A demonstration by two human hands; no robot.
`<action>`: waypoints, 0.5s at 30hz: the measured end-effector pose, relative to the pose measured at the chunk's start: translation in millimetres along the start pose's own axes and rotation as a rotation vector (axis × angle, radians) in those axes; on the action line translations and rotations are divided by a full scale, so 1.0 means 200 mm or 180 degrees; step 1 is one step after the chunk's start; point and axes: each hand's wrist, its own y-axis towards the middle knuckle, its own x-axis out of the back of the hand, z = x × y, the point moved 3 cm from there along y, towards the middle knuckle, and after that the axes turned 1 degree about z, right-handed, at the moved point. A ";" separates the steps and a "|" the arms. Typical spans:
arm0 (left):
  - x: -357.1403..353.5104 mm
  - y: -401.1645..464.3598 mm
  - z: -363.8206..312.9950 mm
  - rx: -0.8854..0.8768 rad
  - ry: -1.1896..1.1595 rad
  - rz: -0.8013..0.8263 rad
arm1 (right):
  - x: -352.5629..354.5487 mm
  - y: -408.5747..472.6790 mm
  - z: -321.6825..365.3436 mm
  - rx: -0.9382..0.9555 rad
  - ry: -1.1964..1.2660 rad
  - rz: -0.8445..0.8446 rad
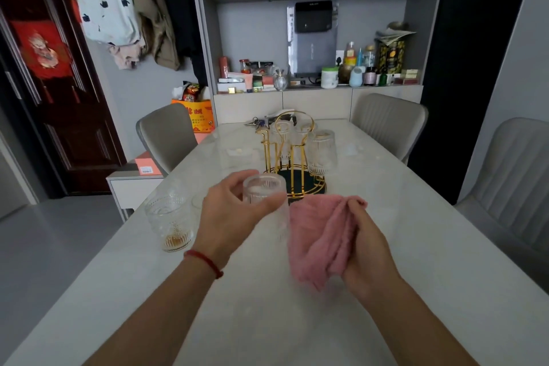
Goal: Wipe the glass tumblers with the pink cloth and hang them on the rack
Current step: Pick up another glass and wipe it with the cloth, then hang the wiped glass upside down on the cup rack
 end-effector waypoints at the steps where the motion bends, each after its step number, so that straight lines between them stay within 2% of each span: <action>1: 0.01 0.08 -0.03 0.0091 -0.0193 -0.0108 | 0.01 0.03 0.00 -0.0130 -0.0010 -0.0013; 3: 0.05 0.26 -0.09 0.0184 -0.0406 -0.0382 | 0.03 0.08 -0.03 -0.0265 -0.0256 -0.0094; 7: 0.12 0.65 -0.23 0.0170 -0.0328 -0.0907 | 0.05 0.17 -0.17 -0.0343 -0.0615 -0.0198; 15: 0.01 1.10 -0.22 0.0137 0.0238 -0.1017 | 0.06 0.35 -0.26 -0.0774 -0.1750 -0.0068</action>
